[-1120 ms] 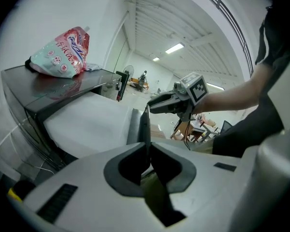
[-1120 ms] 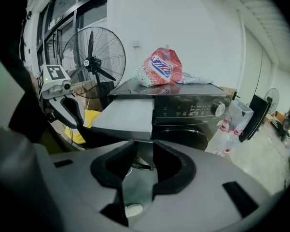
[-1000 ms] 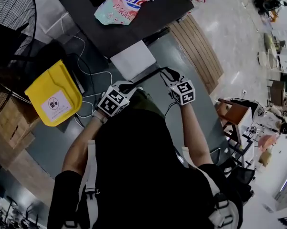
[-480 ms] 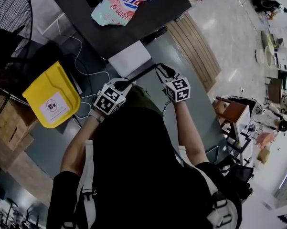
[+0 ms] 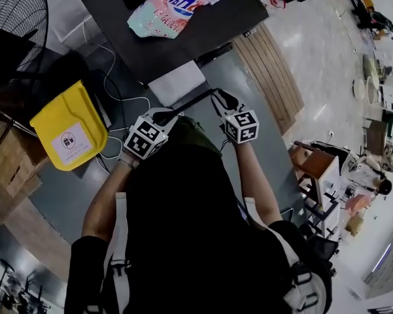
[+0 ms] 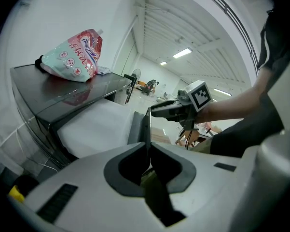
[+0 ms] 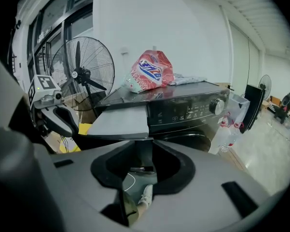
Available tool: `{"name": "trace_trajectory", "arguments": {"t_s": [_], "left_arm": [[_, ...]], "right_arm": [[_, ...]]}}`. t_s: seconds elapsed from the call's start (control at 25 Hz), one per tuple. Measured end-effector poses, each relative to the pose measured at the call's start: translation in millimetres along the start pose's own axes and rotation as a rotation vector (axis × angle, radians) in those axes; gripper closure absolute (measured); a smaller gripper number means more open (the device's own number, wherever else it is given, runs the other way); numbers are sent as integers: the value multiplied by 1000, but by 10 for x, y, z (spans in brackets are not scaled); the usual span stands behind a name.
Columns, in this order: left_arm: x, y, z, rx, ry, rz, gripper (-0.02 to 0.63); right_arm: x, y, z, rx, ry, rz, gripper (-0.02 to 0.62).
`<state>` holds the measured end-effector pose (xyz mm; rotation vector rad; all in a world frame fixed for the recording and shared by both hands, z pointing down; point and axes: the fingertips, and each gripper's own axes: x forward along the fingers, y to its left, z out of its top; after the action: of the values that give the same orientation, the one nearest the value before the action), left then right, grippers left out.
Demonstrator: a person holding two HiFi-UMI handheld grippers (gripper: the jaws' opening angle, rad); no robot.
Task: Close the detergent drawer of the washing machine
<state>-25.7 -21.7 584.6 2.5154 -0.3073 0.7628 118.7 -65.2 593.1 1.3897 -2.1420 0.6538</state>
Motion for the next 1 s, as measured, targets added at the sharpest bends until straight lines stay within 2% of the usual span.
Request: {"name": "trace_trajectory", "arguments": {"t_s": [0.24, 0.64, 1.0], "left_arm": [[-5, 55, 10, -13, -11, 42, 568], [-102, 330, 102, -84, -39, 136, 565], [-168, 507, 176, -126, -62, 189, 558]], "right_arm": [[33, -11, 29, 4, -13, 33, 475], [224, -12, 242, -1, -27, 108, 499], [351, -18, 379, -7, -32, 164, 506]]}}
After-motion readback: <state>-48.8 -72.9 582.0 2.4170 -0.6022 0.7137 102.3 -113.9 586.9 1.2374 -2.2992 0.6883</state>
